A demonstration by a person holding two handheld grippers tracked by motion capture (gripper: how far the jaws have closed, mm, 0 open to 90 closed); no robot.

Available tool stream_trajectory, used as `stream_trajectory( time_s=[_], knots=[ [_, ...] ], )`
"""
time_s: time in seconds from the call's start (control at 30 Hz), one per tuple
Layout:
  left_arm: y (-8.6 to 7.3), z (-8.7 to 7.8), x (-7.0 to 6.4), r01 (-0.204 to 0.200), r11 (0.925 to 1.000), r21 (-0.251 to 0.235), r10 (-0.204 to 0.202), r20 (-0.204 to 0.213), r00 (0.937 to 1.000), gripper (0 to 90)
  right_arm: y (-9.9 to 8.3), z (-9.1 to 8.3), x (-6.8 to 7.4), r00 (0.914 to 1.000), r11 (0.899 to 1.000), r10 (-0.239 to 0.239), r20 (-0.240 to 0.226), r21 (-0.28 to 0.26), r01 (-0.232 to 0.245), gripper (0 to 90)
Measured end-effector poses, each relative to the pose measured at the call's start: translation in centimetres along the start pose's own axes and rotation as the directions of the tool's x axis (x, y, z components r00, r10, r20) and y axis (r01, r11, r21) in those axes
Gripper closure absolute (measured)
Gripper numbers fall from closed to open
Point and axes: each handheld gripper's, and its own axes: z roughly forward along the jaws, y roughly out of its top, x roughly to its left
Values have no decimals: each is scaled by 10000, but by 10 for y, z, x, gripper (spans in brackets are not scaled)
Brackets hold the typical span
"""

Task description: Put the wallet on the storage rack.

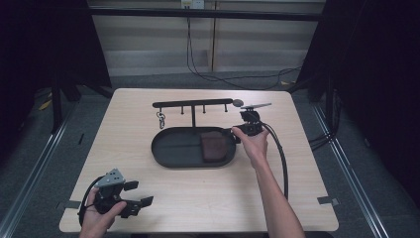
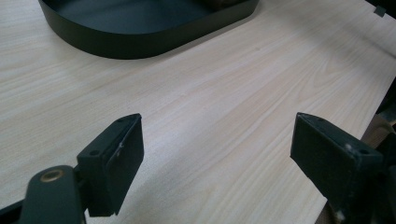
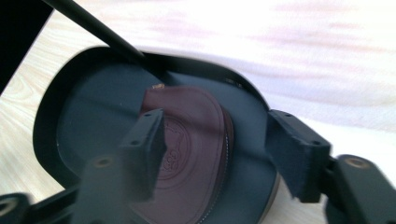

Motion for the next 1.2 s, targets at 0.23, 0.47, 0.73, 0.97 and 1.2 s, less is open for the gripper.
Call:
stream_trajectory(
  time_s=[0.23,0.47,0.73,0.97,1.2],
  knots=[
    [0,0,2,105,9999,5,-105,-100,9999,174,-2,-16,0,9999,9992,-68,120,-403,73,221],
    [-1,-1,4,280,9995,-129,-285,-425,9987,175,-15,-32,-2,9985,9975,-519,169,-466,526,179],
    [-1,-3,8,593,9977,-318,-610,-570,9965,179,-30,-52,-5,9969,9947,-769,190,-667,781,168],
    [-1,-4,9,490,9988,-59,-493,-738,9961,179,-45,-67,-2,9942,9914,-1040,291,-765,1059,170],
    [-1,-4,10,511,9987,-5,-510,-752,9959,189,-63,-80,-1,9948,9905,-1016,-47,-941,1007,170]
  ],
)
